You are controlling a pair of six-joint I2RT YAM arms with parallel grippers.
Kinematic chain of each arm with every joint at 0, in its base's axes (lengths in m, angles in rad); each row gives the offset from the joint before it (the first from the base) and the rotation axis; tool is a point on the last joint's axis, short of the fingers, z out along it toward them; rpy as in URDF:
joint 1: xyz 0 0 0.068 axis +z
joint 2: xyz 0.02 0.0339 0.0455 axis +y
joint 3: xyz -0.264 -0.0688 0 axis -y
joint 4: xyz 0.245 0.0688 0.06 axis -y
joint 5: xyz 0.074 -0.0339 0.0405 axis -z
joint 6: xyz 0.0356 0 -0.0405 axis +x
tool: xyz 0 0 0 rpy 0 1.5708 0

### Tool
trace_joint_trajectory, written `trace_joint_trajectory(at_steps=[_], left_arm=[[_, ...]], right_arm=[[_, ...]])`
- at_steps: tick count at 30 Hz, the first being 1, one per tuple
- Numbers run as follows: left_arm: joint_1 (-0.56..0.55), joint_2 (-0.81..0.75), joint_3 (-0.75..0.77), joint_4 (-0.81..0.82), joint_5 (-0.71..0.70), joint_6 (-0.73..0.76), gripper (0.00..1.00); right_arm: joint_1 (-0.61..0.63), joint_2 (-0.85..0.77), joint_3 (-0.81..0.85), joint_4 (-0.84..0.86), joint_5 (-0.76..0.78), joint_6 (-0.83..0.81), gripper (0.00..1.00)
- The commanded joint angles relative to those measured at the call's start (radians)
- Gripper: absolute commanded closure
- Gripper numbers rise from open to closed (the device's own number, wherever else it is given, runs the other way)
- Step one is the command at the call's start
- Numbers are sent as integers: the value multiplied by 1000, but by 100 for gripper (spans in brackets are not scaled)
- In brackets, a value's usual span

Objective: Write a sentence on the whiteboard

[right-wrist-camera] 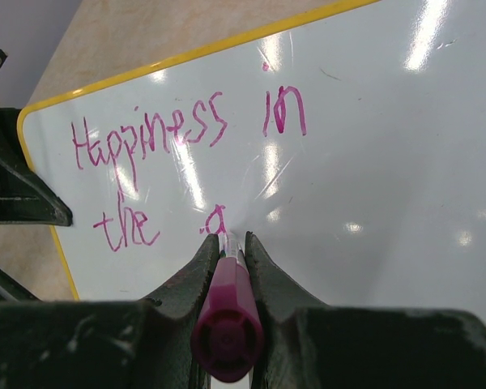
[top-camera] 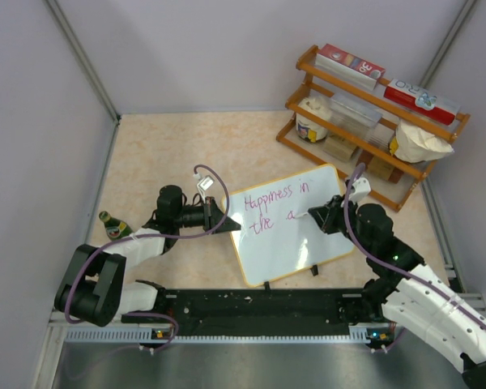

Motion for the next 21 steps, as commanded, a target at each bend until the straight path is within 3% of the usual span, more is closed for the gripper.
trace_joint_trajectory(at_steps=[1, 21], left_arm=[[-15, 20, -28, -63, -46, 87, 100], [-15, 20, -28, -66, -44, 91, 100]], right_arm=[[-5, 6, 46, -18, 54, -31, 100], [-5, 54, 103, 48, 35, -47, 100]])
